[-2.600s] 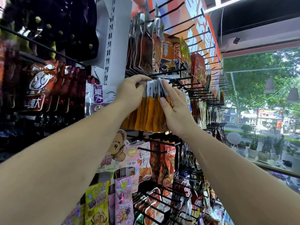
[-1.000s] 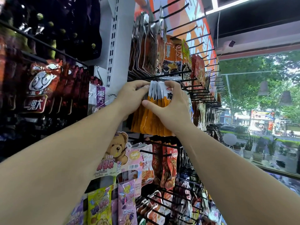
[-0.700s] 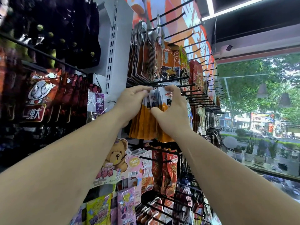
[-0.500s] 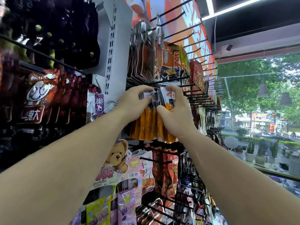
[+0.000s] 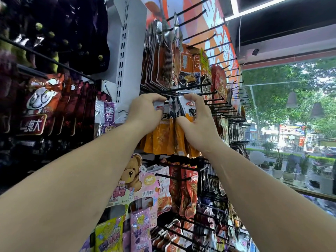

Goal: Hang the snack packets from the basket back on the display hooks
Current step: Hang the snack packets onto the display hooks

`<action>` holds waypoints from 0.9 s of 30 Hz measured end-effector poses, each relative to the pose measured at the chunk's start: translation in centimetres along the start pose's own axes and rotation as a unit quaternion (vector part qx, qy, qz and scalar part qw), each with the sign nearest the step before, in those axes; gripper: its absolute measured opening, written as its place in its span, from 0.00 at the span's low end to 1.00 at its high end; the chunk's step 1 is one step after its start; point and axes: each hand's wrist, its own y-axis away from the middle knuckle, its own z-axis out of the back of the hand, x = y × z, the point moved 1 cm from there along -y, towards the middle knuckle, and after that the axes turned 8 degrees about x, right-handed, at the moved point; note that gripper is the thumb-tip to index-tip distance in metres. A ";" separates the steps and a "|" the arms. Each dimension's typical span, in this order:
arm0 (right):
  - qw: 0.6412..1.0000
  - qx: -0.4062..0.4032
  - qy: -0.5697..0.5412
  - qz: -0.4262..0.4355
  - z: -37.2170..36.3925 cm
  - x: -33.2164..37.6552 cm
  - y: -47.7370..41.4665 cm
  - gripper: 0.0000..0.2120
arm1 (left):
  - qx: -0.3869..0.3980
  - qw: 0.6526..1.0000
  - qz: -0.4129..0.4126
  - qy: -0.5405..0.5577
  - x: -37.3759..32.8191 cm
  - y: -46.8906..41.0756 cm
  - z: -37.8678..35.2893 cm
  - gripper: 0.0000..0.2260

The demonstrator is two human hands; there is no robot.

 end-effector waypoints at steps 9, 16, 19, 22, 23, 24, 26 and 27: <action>0.998 0.017 -0.064 0.020 -0.4 -0.9 -0.2 0.25 | 0.052 0.987 0.027 0.151 -0.7 1.0 0.0 0.21; 0.998 -0.011 -0.059 0.016 -1.9 -1.1 -0.6 0.23 | 0.016 0.998 -0.008 0.053 -0.6 0.9 0.3 0.09; 0.997 -0.034 -0.062 0.013 -3.0 -0.9 -0.9 0.22 | -0.002 0.997 0.004 0.080 -0.6 1.1 0.4 0.12; 0.998 -0.034 -0.051 0.010 -3.9 -0.6 -1.1 0.23 | 0.009 0.991 0.007 0.136 -0.5 1.3 0.4 0.13; 0.998 -0.026 -0.049 0.007 -3.9 -0.4 -1.2 0.23 | 0.009 0.987 0.012 0.158 -0.4 1.4 0.3 0.14; 0.999 -0.012 -0.050 0.003 -3.7 -0.2 -1.2 0.23 | 0.010 0.985 0.018 0.172 -0.4 1.4 0.3 0.16; 0.998 0.029 -0.063 -0.010 -2.9 0.0 -1.0 0.23 | 0.021 0.985 0.024 0.168 -0.6 1.6 0.2 0.19; 0.996 0.053 -0.070 -0.014 -2.5 0.0 -0.8 0.23 | 0.027 0.988 0.026 0.151 -0.9 1.8 0.1 0.21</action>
